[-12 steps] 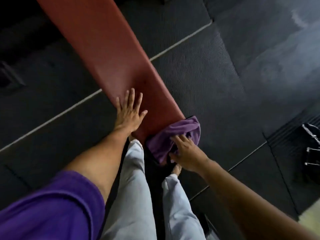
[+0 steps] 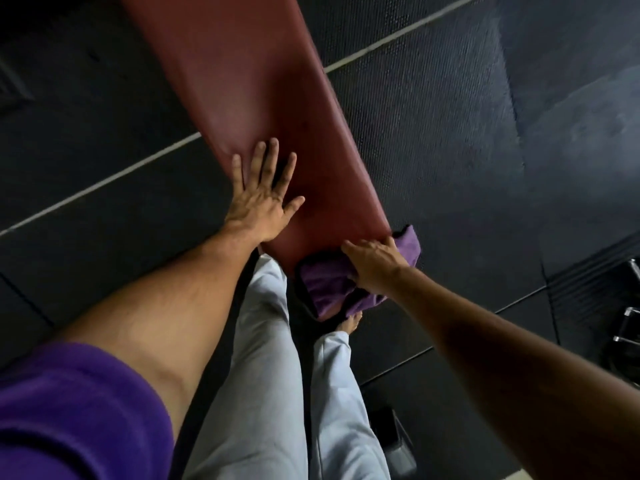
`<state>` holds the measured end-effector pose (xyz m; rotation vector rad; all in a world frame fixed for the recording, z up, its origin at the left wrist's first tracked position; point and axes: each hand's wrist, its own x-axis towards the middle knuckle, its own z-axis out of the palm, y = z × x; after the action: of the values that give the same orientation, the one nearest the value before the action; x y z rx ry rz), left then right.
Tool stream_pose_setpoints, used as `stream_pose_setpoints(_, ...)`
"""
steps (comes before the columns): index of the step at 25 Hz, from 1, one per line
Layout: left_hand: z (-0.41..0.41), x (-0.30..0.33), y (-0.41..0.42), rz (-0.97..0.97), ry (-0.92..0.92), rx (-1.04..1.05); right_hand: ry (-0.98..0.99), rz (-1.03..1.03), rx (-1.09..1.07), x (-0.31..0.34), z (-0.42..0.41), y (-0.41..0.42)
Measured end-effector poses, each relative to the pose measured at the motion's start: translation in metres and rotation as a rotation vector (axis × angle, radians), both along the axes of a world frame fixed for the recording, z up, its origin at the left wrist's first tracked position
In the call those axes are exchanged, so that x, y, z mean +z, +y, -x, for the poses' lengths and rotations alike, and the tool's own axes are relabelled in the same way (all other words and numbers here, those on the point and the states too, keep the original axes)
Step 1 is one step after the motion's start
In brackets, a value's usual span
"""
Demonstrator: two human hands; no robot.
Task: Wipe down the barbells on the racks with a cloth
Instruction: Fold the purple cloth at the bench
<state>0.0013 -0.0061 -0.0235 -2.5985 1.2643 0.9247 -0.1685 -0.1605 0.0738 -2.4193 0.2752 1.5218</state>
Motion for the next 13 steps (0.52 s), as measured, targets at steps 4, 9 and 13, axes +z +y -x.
stream_pose_setpoints(4, -0.032, 0.048, -0.015, -0.211, 0.265, 0.003, -0.030, -0.068, -0.149, 0.082, -0.008, -0.018)
stream_pose_setpoints(9, -0.018, 0.154, -0.041, 0.052, 0.672, 0.334, -0.324, -0.054, -0.457, 0.186, 0.010, -0.033)
stream_pose_setpoints(13, 0.046, 0.286, -0.042, 0.503, 0.900, 0.584, -0.484, -0.149, -0.699, 0.258, 0.048, -0.030)
